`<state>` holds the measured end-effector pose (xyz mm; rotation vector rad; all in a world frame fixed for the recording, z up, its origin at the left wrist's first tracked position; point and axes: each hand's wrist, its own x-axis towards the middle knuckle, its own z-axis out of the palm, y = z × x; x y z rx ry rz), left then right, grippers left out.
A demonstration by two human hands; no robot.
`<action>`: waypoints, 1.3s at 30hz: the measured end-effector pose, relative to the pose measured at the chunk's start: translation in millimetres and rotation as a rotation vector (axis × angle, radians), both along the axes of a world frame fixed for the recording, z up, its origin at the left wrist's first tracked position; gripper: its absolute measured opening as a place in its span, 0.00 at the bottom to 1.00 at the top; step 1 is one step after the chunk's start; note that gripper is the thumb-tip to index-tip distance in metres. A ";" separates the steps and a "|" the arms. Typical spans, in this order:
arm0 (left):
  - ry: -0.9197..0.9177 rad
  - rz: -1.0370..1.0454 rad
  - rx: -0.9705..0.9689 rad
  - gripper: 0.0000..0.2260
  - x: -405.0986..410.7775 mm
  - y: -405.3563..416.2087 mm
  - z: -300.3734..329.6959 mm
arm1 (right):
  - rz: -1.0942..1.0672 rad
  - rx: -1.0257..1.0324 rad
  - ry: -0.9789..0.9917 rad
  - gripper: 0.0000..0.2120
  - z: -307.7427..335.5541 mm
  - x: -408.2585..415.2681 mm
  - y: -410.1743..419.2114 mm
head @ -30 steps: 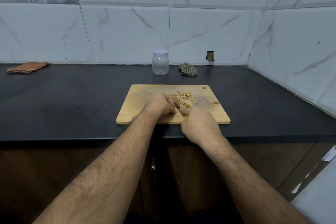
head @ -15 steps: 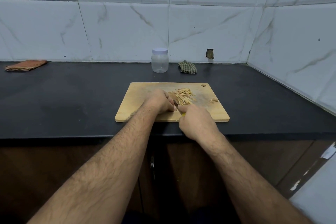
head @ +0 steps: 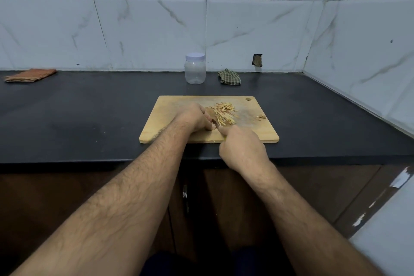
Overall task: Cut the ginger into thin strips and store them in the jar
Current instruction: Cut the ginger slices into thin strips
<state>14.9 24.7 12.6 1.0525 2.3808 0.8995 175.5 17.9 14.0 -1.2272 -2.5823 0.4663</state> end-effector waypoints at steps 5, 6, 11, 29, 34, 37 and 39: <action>-0.022 -0.006 -0.010 0.09 -3.6 1.0 -0.3 | 0.007 0.020 -0.011 0.26 -2.8 2.5 -1.6; -0.025 -0.002 -0.010 0.09 -3.5 0.2 -0.1 | 0.013 0.028 -0.016 0.26 -4.5 3.9 -2.1; -0.031 -0.005 -0.040 0.08 -0.4 0.9 3.6 | 0.005 0.045 -0.030 0.25 -9.0 8.3 -3.5; -0.086 -0.024 0.042 0.07 -10.2 -2.6 -1.5 | -0.016 0.017 0.103 0.26 -6.7 2.2 4.7; -0.054 -0.027 0.061 0.06 -8.7 -1.8 -1.2 | 0.001 0.031 0.088 0.26 -7.6 1.2 5.7; 0.010 -0.013 0.041 0.09 -7.5 -0.4 -2.1 | 0.015 0.033 0.080 0.26 -7.9 0.2 5.3; -0.012 0.002 0.053 0.10 -8.8 -1.1 -2.7 | 0.016 0.035 0.058 0.26 -8.3 0.0 5.7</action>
